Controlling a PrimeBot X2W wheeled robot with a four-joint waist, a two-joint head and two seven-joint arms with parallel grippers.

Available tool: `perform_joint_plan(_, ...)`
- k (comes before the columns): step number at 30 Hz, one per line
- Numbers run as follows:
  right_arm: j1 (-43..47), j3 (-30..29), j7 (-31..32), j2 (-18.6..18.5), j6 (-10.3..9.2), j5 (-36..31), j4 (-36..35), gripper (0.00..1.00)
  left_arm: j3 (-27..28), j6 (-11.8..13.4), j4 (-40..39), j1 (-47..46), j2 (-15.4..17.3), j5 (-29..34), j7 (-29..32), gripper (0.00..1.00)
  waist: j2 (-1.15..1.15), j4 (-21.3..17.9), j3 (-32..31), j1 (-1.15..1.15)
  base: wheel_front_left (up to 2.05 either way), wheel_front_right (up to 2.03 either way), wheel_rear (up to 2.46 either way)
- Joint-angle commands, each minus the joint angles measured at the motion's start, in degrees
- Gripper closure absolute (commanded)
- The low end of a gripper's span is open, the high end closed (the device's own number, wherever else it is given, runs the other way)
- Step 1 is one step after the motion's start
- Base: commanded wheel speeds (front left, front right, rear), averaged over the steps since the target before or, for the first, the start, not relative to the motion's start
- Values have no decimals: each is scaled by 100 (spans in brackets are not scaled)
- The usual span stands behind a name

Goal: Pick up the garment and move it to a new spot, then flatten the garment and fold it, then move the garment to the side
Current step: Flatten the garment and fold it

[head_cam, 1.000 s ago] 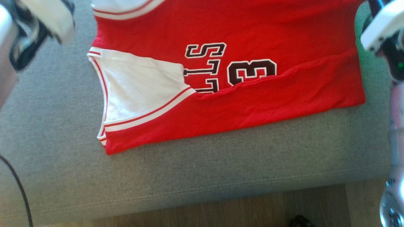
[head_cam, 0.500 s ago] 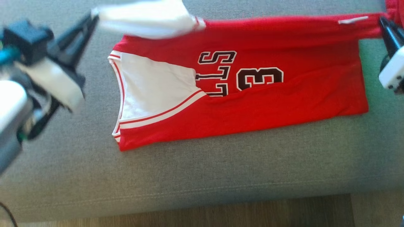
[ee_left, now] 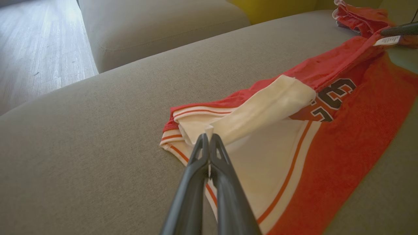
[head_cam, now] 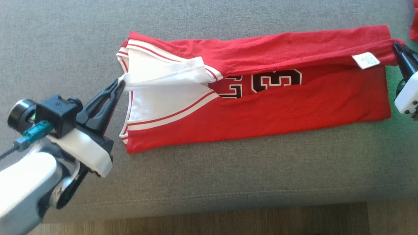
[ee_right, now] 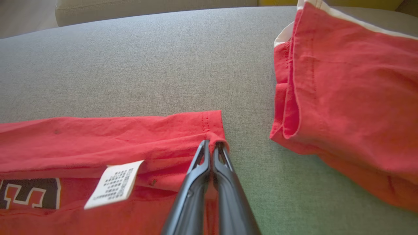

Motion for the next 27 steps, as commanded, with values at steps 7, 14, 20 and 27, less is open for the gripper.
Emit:
perform_joint_plan(7, 172, -36, 245, -173, -2, -67, -511, 100, 383, 148, -291, 162, 263, 49, -69, 100, 0, 41, 84, 0, 0, 0, 0)
perform_joint_plan(14, 435, -61, 579, -185, -2, 37, -805, 100, 360, 148, -277, 350, 205, 74, -61, 100, 0, 25, 87, 0, 0, 0, 0)
perform_joint_plan(20, 569, 31, 718, -145, -2, 133, -888, 19, 222, 169, 13, 502, -145, 9, -56, 100, 0, -44, 90, 0, 0, 0, 0)
perform_joint_plan(27, 762, -6, 818, -175, -2, 283, -1064, 0, 257, 316, 323, 672, -407, -92, -63, 0, 0, -68, -162, 0, 0, 0, 0)
